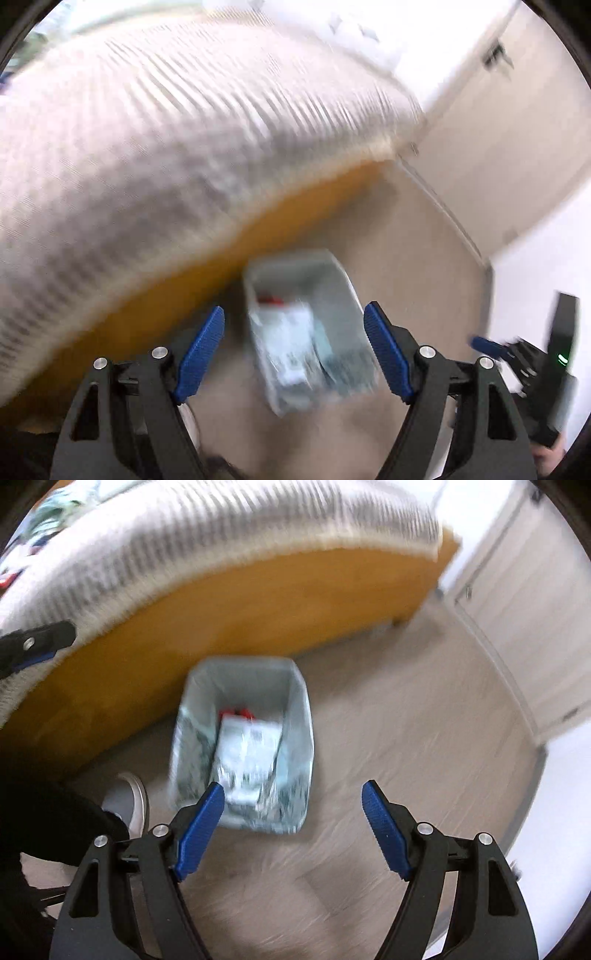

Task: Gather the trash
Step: 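Release both items into the wastebasket and swing both tools back to the bed, then grasp the red-white wrapper with the right tool while the left tool grasps a clear plastic bag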

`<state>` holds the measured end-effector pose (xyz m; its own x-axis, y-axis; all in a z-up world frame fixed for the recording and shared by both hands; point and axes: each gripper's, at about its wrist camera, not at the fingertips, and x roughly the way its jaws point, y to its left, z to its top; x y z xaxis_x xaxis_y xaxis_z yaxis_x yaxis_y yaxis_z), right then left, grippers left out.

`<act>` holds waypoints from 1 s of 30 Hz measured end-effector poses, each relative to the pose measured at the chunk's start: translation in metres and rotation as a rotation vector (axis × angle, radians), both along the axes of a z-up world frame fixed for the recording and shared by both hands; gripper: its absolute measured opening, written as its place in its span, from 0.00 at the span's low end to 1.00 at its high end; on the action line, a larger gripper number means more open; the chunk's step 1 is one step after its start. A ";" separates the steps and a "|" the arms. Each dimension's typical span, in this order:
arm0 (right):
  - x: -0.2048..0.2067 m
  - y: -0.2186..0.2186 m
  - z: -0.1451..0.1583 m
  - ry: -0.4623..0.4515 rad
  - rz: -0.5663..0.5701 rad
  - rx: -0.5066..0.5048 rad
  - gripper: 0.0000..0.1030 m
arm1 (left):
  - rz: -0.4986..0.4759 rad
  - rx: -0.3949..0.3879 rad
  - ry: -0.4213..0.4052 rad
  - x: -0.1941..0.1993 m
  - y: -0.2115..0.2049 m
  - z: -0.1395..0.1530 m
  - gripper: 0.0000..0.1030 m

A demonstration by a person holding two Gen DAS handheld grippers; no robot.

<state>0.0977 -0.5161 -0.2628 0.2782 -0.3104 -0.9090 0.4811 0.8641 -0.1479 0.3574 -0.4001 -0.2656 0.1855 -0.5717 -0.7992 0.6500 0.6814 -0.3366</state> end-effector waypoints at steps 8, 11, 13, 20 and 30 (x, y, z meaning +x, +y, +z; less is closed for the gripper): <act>0.062 0.076 0.120 -0.248 0.173 -0.088 0.72 | 0.150 -0.137 -0.274 0.021 0.151 0.110 0.73; 0.099 0.127 0.140 -0.342 0.268 -0.048 0.72 | 0.237 -0.139 -0.416 0.028 0.215 0.137 0.75; 0.129 0.161 0.141 -0.375 0.297 -0.028 0.72 | 0.378 -0.109 -0.563 0.035 0.265 0.144 0.81; 0.248 0.286 0.122 -0.391 0.500 0.205 0.71 | 0.838 0.014 -0.556 0.095 0.414 0.106 0.81; 0.428 0.405 0.117 -0.451 0.506 0.351 0.71 | 1.019 -0.133 -0.420 0.145 0.516 0.092 0.81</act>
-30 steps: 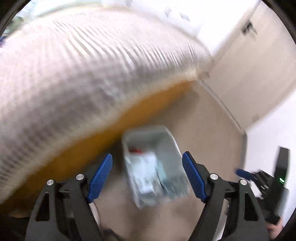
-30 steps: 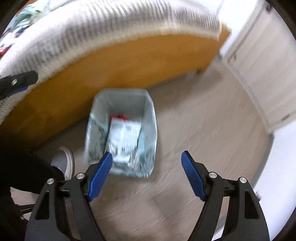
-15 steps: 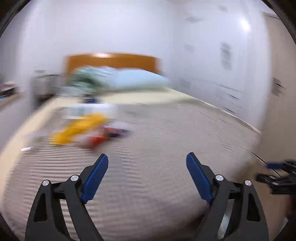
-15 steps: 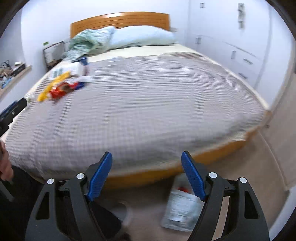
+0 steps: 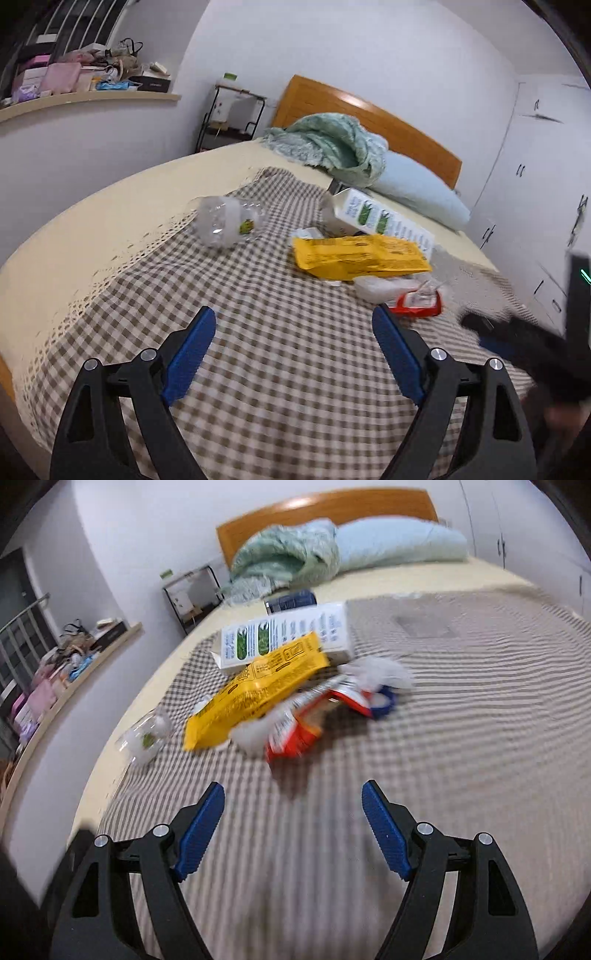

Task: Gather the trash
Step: 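Grasp the red-white wrapper with the right tool while the left tool grasps a clear plastic bag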

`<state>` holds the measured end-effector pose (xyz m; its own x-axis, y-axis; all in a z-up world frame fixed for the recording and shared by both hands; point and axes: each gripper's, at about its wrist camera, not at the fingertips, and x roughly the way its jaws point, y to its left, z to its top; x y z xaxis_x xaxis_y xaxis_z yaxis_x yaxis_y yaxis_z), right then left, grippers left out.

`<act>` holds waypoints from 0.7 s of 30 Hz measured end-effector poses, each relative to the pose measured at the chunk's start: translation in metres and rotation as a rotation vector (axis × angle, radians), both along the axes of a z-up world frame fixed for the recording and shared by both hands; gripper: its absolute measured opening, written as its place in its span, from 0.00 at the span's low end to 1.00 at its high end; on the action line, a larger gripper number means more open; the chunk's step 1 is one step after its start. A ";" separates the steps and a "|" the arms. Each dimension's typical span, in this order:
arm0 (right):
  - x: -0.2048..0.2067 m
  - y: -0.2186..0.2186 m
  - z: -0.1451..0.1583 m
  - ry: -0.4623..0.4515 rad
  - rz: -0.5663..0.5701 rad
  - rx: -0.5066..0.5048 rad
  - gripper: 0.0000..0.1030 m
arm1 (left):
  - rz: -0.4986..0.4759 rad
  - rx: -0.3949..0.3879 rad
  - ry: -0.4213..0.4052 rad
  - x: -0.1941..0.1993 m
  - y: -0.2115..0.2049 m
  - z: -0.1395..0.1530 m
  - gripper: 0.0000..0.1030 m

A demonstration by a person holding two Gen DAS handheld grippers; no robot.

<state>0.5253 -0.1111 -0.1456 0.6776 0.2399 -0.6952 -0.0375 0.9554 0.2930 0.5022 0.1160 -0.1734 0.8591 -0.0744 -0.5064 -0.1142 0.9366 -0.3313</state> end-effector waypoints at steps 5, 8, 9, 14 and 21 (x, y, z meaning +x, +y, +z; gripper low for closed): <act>0.069 0.018 -0.024 0.072 -0.026 -0.032 0.71 | 0.001 0.051 0.029 0.003 0.005 -0.008 0.81; 0.070 0.001 -0.037 0.096 -0.082 0.015 0.24 | 0.014 0.055 0.041 0.007 0.008 -0.012 0.81; 0.057 -0.009 -0.034 0.070 -0.115 0.038 0.21 | 0.018 0.053 0.043 0.010 0.008 -0.014 0.81; -0.025 -0.047 -0.017 -0.025 -0.145 -0.062 0.16 | 0.001 0.049 0.061 0.012 0.006 -0.017 0.81; -0.070 -0.107 0.016 -0.085 -0.209 -0.101 0.15 | -0.081 0.106 0.110 0.016 -0.025 -0.020 0.81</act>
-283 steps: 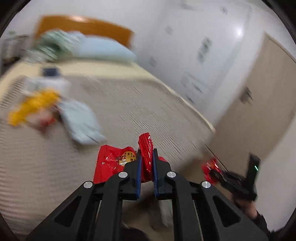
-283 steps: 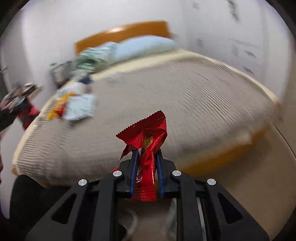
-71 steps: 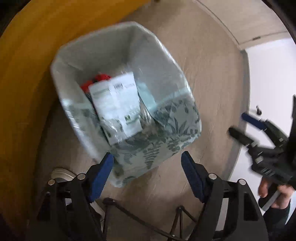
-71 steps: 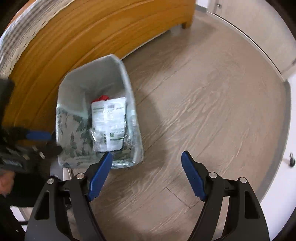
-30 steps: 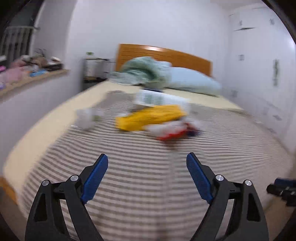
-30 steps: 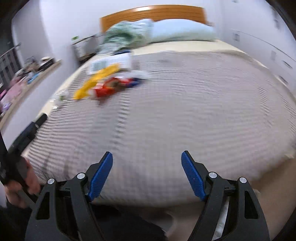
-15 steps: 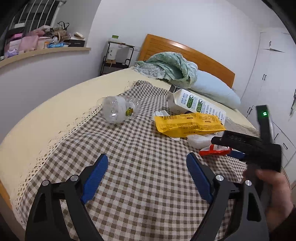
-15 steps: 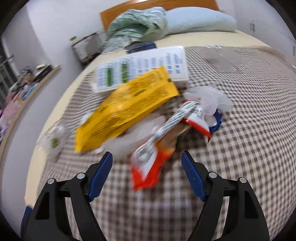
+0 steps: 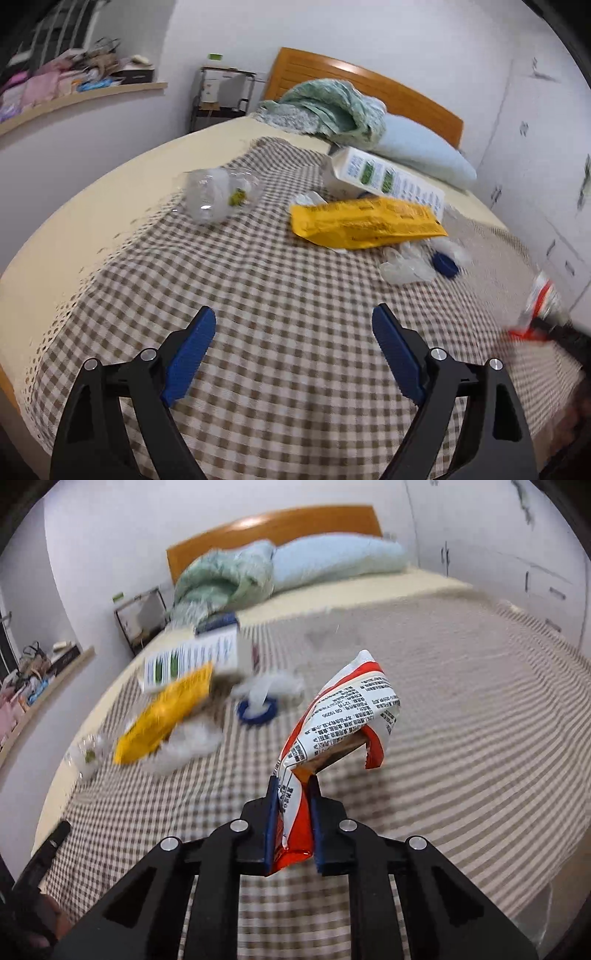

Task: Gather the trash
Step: 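Grasp the red-white wrapper with the right tool while the left tool grasps a clear plastic bag, then carry both items to the wastebasket and open both tools to drop them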

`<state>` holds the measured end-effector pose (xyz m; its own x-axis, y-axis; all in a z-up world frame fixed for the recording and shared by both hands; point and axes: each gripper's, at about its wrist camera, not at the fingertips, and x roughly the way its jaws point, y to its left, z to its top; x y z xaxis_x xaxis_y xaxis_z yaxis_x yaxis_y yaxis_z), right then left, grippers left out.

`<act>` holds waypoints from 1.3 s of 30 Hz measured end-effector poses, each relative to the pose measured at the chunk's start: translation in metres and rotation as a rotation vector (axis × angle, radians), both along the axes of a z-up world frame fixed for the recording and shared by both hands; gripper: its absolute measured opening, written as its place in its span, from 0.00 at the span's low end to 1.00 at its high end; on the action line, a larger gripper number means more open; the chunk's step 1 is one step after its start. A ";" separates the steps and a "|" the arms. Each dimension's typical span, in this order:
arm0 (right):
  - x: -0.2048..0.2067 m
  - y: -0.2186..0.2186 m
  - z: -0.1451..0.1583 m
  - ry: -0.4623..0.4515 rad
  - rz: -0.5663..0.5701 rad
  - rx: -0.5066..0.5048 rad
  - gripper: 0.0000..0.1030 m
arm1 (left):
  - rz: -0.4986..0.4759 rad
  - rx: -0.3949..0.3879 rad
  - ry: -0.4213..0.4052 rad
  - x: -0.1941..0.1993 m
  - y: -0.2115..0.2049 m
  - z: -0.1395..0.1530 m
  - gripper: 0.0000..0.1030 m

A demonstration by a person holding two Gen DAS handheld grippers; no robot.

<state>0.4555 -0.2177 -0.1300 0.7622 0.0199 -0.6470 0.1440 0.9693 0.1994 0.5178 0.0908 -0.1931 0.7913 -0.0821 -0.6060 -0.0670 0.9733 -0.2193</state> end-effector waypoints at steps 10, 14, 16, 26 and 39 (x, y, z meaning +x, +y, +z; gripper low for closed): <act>0.012 -0.015 -0.033 0.042 0.069 0.143 0.15 | -0.246 -0.015 0.187 0.101 -0.092 -0.001 0.83; 0.016 -0.013 -0.041 0.071 0.111 0.159 0.15 | -0.191 0.007 0.253 0.154 -0.120 -0.015 0.83; 0.018 -0.014 -0.046 0.079 0.153 0.177 0.15 | -0.179 -0.019 0.274 0.172 -0.131 -0.021 0.77; 0.026 -0.002 -0.048 0.081 0.191 0.173 0.15 | -0.294 -0.097 0.248 0.115 -0.133 -0.007 0.10; -0.033 0.020 0.024 -0.031 0.214 -0.070 0.15 | -0.309 -0.040 0.076 -0.016 -0.101 0.096 0.09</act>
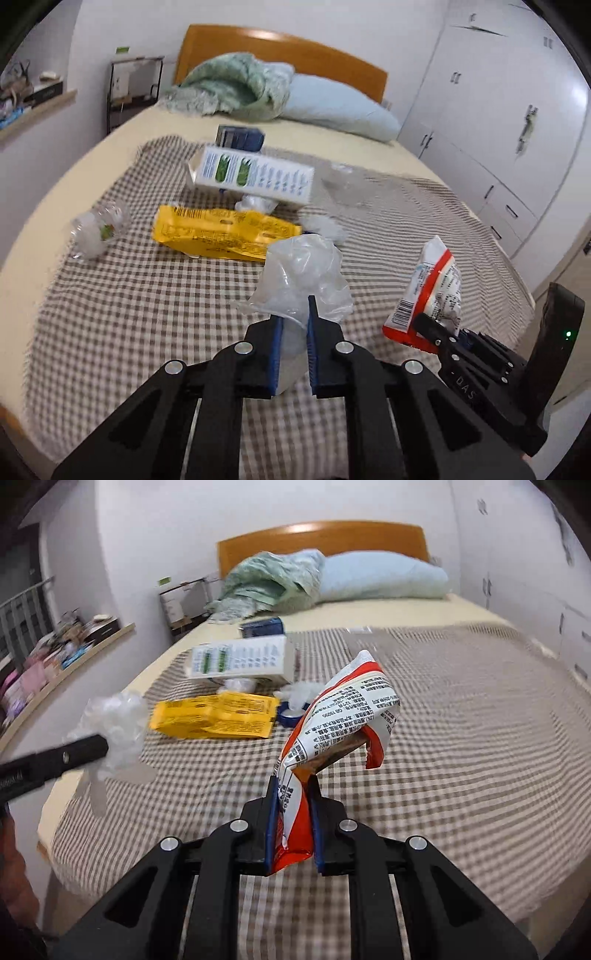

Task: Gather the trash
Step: 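Carry both items to the wastebasket and open both tools to drop them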

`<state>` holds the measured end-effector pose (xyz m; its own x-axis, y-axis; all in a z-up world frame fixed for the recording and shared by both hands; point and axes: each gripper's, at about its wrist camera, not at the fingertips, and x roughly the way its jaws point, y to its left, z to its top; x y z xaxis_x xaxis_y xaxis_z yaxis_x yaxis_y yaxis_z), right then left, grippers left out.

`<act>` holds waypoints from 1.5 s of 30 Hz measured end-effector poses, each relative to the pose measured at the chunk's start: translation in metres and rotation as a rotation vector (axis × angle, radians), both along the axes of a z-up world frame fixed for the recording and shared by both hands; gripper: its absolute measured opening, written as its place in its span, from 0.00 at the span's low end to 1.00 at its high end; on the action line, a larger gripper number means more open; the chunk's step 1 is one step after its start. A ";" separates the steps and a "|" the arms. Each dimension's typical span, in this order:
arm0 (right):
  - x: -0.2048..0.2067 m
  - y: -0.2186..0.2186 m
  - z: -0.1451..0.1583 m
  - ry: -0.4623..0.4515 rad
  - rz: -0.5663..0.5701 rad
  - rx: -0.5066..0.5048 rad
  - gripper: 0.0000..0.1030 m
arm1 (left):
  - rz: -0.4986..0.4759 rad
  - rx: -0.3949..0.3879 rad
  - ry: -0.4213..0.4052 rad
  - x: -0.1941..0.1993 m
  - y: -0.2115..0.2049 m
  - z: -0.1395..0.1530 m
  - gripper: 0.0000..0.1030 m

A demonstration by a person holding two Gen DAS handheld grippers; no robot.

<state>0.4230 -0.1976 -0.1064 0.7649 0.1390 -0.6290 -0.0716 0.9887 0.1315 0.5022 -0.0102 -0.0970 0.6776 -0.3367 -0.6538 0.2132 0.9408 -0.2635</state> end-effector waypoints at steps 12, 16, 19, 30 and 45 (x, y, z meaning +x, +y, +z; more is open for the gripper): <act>-0.186 -0.183 0.004 0.142 -0.074 -0.218 0.15 | -0.310 -0.089 0.113 -0.108 -0.145 -0.009 0.09; -0.247 -0.264 -0.087 0.371 -0.214 -0.208 0.15 | -0.500 -0.013 0.238 -0.146 -0.248 -0.070 0.09; -0.268 -0.294 -0.154 0.509 -0.245 -0.170 0.15 | -0.596 0.056 0.326 -0.163 -0.304 -0.117 0.09; -0.248 -0.327 -0.371 0.951 -0.233 -0.008 0.35 | -0.772 0.224 0.464 -0.165 -0.404 -0.208 0.09; -0.337 -0.365 -0.275 0.626 -0.542 0.228 0.62 | -0.871 0.402 0.462 -0.175 -0.567 -0.321 0.90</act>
